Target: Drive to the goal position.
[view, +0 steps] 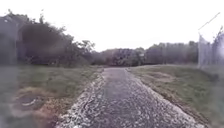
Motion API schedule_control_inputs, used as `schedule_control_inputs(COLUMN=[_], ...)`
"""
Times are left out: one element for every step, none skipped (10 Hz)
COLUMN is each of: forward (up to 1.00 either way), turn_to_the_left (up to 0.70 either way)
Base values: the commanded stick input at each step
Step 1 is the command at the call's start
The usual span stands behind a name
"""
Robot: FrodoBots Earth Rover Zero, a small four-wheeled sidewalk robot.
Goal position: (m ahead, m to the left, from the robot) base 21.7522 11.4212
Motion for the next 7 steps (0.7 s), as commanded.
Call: schedule_control_inputs(forward=[0.70,0.70,0.70,0.70,0.70,0.70,0.70], turn_to_the_left=[-0.01,-0.02,-0.10,-0.14,-0.14,-0.11,-0.07])
